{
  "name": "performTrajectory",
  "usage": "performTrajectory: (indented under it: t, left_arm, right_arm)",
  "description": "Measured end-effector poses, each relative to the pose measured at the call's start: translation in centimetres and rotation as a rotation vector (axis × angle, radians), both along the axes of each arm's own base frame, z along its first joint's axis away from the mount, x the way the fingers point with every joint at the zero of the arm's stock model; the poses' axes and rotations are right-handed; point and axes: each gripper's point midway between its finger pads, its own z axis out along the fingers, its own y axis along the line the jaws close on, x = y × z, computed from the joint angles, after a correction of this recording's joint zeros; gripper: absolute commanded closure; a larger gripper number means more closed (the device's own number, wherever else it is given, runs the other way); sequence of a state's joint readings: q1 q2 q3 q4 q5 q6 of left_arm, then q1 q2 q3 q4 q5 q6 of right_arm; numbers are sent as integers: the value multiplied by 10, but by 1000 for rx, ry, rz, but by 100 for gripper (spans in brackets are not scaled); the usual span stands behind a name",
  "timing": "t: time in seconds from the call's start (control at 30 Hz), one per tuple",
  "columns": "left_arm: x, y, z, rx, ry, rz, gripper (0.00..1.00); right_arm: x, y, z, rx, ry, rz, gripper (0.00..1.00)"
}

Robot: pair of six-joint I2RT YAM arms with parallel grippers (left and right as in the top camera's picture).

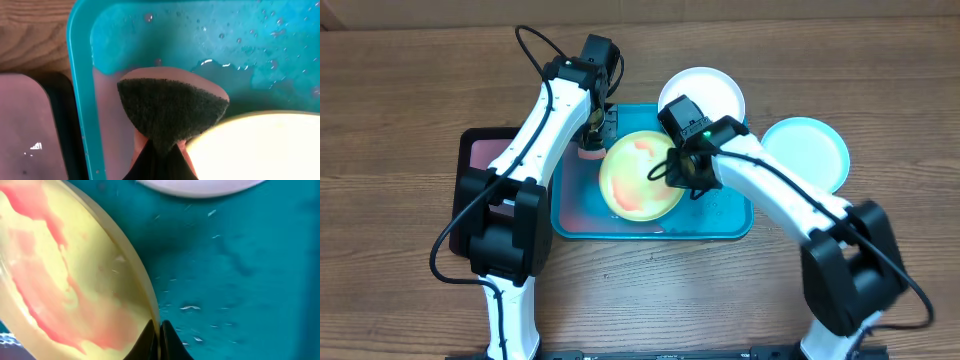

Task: Clean dirty plates on tray and stack at the side
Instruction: 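Lift the yellow plate with the right gripper, tilting it up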

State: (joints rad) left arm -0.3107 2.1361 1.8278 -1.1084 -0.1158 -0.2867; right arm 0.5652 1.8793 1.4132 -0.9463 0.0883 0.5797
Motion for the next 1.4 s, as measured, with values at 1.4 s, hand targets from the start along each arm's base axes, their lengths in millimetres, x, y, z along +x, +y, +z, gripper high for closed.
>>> performTrajectory:
  t: [1.4]
  left_arm:
    - [-1, -3, -3, -19, 7, 4, 96]
  right_arm:
    - [-34, -59, 228, -783, -855, -38, 96]
